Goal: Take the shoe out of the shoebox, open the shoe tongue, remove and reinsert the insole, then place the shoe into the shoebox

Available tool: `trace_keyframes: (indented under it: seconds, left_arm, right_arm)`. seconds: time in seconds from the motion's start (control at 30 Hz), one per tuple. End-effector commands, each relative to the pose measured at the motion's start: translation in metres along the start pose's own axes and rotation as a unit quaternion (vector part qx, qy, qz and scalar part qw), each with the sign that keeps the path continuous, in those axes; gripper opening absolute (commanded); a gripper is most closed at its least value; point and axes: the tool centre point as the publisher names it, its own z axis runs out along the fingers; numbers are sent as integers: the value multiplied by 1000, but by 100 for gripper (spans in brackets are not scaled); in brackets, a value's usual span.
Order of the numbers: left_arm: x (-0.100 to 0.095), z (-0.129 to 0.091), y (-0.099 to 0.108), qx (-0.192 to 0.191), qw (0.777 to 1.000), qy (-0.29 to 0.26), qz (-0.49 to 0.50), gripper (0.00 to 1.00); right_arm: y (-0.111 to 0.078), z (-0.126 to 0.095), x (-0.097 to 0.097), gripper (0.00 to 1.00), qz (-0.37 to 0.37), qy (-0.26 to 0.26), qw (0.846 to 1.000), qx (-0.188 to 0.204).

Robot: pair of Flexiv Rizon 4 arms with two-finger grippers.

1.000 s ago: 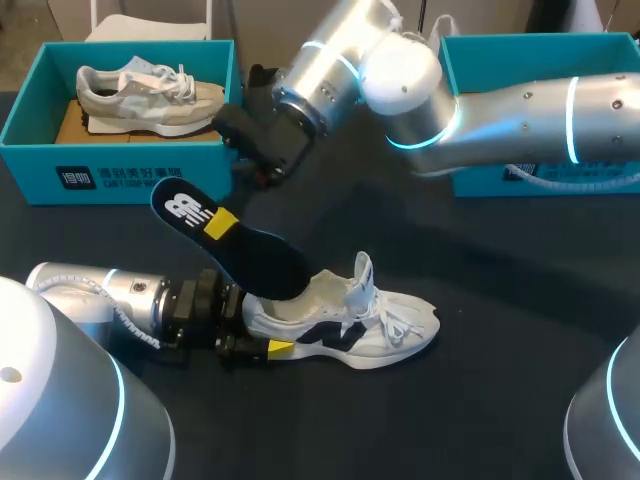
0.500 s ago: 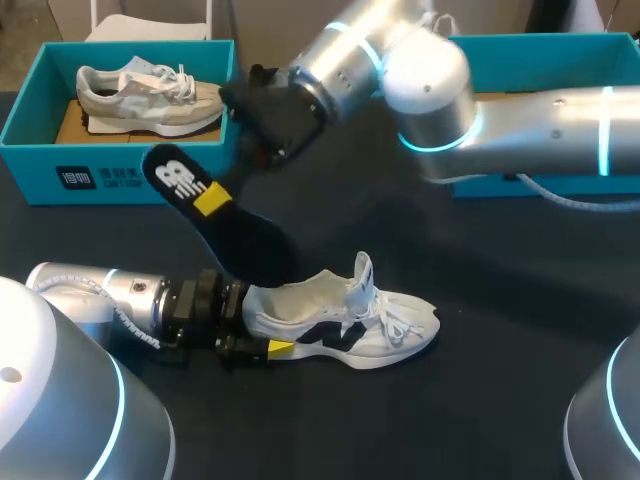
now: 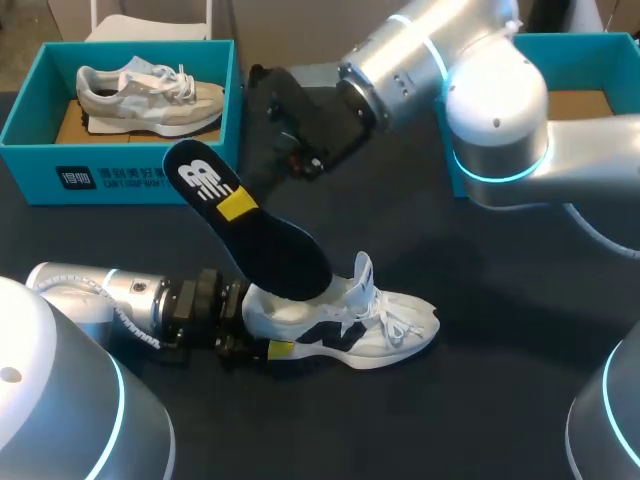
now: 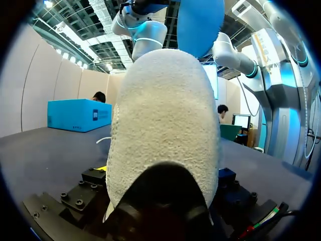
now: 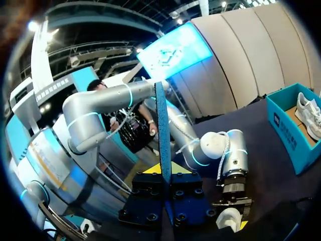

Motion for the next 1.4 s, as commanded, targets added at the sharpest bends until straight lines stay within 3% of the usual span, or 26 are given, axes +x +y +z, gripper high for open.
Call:
trace_keyframes:
  seconds: [0.03, 0.23, 0.63, 0.87, 0.97, 1.17, 1.4]
  left_arm:
    - [0, 0, 0, 1, 1000, -1, 0, 0]
    - [0, 0, 0, 1, 1000, -1, 0, 0]
    - [0, 0, 0, 1, 1000, -1, 0, 0]
    - [0, 0, 0, 1, 1000, -1, 0, 0]
    - [0, 0, 0, 1, 1000, -1, 0, 0]
    - [0, 0, 0, 1, 1000, -1, 0, 0]
    - [0, 0, 0, 1, 1000, -1, 0, 0]
  right_arm:
    - [-11, -20, 28, 0, 4, -60, 997, -57]
    - [-27, -51, 97, 0, -5, -115, 984, -134]
    - [-27, -51, 97, 0, -5, -115, 984, -134]
    - [-27, -76, 131, 0, 45, -171, 966, -187]
    - [-18, -81, 141, 0, 51, -178, 964, -191]
    - [0, -90, 145, 0, 50, -174, 965, -189]
    - [1, -99, 143, 0, 46, -171, 966, -190]
